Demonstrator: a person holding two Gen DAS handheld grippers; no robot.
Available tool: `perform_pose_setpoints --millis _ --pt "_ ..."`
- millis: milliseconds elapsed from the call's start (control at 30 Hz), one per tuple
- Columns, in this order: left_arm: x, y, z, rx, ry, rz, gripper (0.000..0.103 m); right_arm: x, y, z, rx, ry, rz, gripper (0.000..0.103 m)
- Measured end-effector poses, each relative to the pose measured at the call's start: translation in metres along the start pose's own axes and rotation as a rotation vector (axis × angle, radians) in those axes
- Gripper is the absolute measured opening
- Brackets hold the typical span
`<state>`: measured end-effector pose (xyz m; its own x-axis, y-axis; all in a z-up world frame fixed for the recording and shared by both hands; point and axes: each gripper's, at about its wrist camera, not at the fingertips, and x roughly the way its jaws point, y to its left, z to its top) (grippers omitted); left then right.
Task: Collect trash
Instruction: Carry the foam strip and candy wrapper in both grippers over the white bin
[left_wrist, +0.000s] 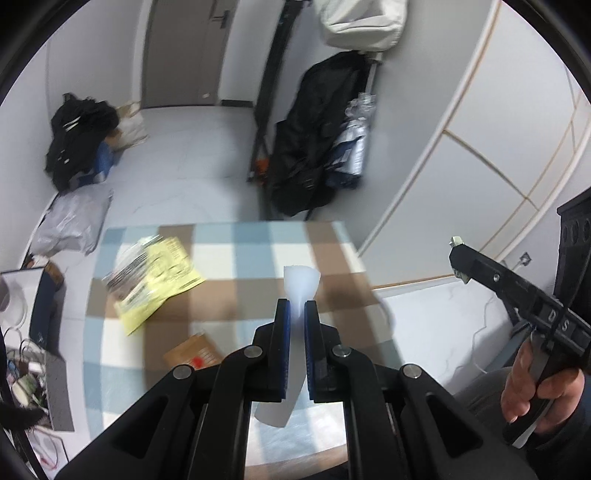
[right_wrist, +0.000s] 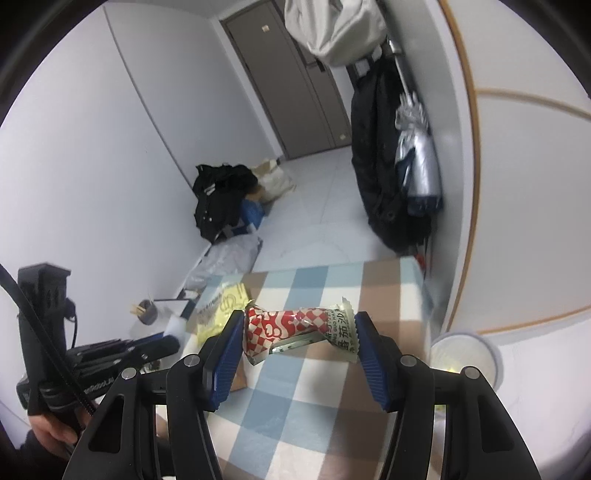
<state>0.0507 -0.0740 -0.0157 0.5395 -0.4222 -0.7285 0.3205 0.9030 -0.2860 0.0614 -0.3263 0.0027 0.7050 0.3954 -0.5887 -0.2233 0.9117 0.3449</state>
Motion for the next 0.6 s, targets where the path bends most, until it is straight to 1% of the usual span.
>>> perform_pose_setpoints --millis 200,367,600 --pt "0.011 -0.034 0.018 0.042 -0.008 -0.063 0.003 -0.037 -0.028 0.013 0.046 -0.066 -0.029 0.058" --pt "0.023 -0.06 0.029 0.073 0.001 -0.111 0.003 -0.069 -0.065 0.02 0.077 -0.129 -0.106 0.058" --pt "0.054 -0.098 0.039 0.112 0.046 -0.179 0.003 -0.092 -0.12 0.017 0.154 -0.152 -0.19 0.058"
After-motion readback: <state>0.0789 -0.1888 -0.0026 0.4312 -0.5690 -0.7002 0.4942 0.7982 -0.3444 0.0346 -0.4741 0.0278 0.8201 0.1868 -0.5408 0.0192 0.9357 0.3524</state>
